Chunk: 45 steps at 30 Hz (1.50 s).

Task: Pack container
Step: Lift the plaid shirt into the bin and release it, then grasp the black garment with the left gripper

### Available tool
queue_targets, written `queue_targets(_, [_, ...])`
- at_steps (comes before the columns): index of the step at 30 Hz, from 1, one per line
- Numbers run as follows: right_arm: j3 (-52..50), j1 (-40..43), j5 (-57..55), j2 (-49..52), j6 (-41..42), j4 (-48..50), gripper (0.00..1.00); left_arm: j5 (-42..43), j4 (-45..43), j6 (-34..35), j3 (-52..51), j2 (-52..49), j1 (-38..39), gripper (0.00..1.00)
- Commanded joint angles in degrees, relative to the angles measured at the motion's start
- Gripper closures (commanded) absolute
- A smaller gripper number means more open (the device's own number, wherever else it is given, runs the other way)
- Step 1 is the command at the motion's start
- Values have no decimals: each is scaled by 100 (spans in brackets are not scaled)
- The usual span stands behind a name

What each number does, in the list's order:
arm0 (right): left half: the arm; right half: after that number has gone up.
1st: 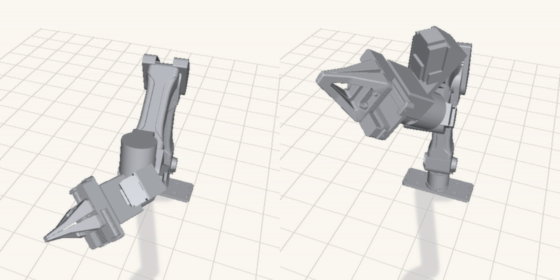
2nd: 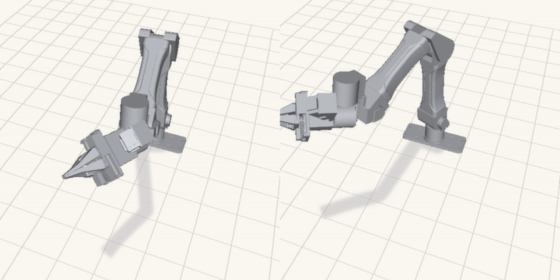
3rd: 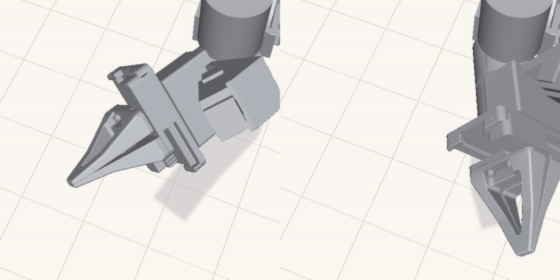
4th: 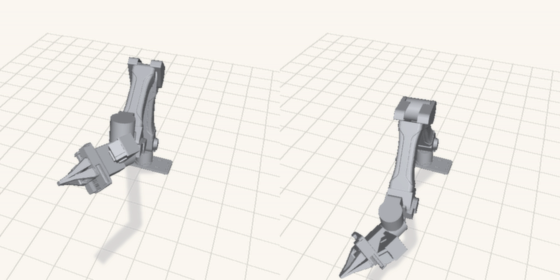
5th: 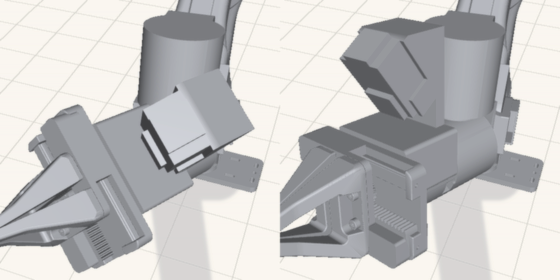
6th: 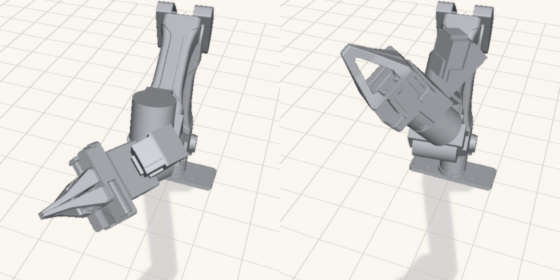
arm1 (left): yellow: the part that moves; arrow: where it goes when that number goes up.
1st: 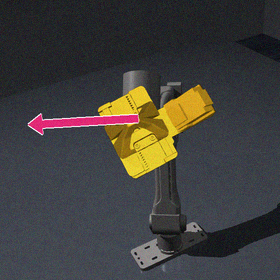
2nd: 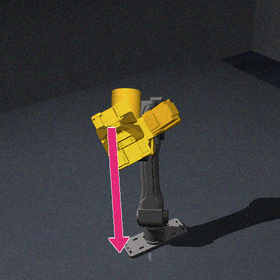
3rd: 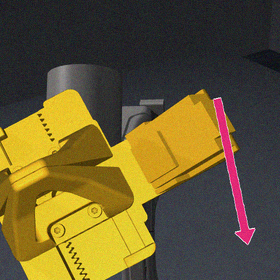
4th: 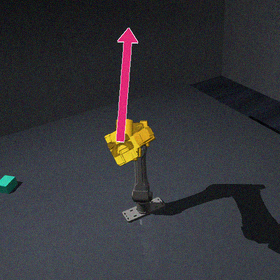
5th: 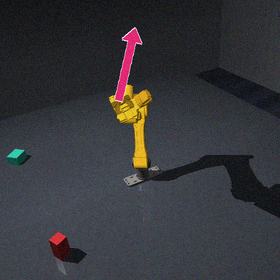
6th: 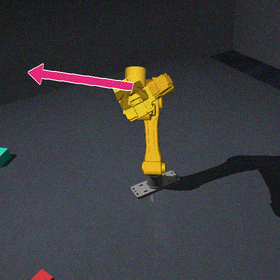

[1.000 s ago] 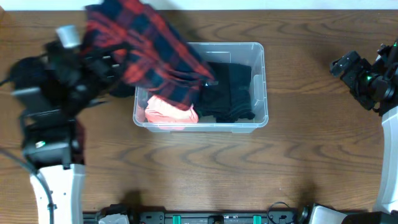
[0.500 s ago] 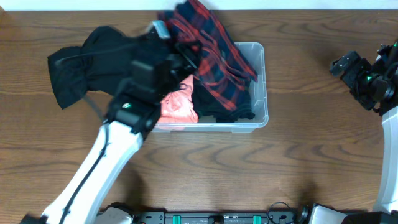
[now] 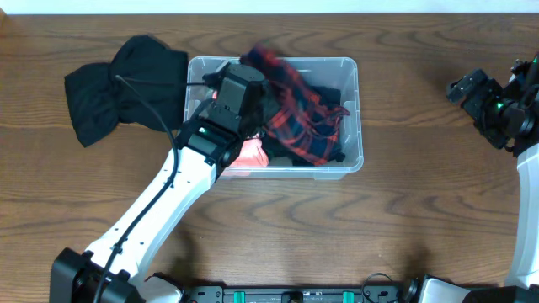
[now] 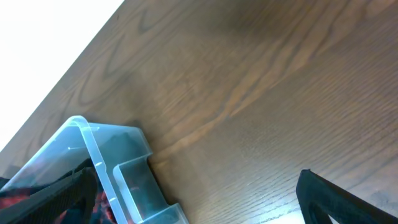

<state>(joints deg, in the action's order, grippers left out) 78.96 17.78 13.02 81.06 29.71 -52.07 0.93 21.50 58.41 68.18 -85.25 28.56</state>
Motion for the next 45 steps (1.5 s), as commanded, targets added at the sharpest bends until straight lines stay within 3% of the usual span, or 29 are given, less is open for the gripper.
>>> queue_targets(1, [0,52,-39,28,2,-4,1,-511,562,-74,101,208,-15,51])
queue_targets(3, [0,52,-39,28,2,-4,1,-623,1051,-323,101,271,-94,25])
queue_targets(4, [0,52,-39,28,2,-4,1,-699,1272,-420,101,313,-146,20])
queue_targets(11, [0,52,-39,28,2,-4,1,-1792,2400,-1161,101,1008,-859,10])
queue_targets(16, [0,52,-39,28,2,-4,1,-1912,2522,-2085,101,1652,-2013,8])
queue_targets(19, [0,52,-39,28,2,-4,1,-1392,2468,-2599,101,1810,-2968,4])
queue_targets(23, [0,52,-39,28,2,-4,1,420,2299,-3427,101,1506,-4640,3])
queue_targets(27, [0,52,-39,28,2,-4,1,2041,2055,-3866,101,603,-6017,2])
queue_targets(32, [0,52,-39,28,2,-4,1,3587,1235,-3932,101,-688,-6926,2])
queue_targets(34, [0,52,-39,28,2,-4,1,3895,918,-3932,101,-1091,-6996,2])
queue_targets(45, [0,52,-39,28,2,-4,1,3668,-444,-3939,101,-2483,-7184,2])
